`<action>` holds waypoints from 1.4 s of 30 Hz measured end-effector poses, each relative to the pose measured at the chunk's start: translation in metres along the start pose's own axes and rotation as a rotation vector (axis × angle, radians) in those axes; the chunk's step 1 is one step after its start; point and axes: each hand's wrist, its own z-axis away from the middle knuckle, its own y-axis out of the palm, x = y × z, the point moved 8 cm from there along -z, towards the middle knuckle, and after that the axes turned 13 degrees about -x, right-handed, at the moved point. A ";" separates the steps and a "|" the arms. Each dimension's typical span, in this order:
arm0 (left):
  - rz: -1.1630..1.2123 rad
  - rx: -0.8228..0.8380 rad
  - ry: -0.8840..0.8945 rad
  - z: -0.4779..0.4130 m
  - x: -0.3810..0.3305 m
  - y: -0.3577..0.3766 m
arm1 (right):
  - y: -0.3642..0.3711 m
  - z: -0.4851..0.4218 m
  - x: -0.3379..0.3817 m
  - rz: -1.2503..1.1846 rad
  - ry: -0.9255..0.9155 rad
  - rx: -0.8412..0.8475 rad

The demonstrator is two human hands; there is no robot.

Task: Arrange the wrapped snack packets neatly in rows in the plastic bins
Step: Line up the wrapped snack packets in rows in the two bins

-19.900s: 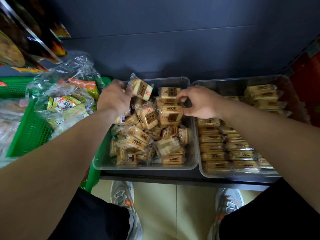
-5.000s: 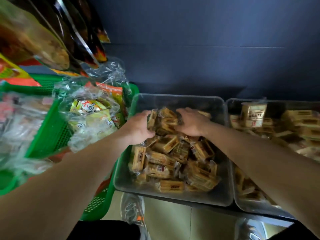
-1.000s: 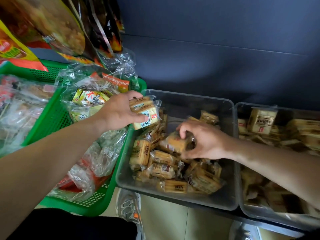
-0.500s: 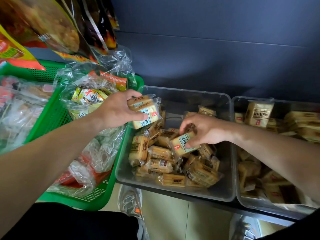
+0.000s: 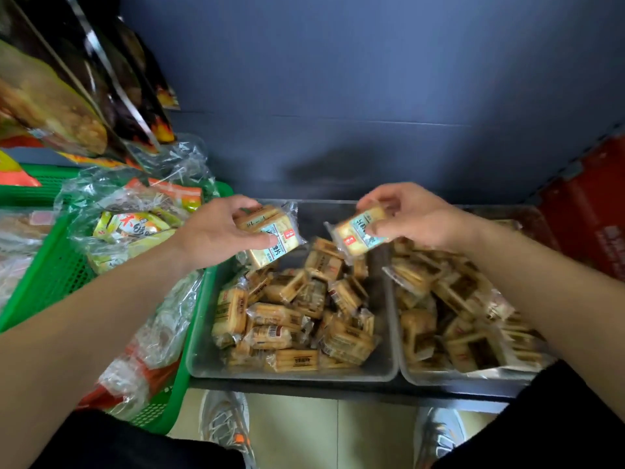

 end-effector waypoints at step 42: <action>0.063 0.219 0.245 0.015 -0.199 0.200 | -0.156 0.120 -0.211 0.972 0.237 0.045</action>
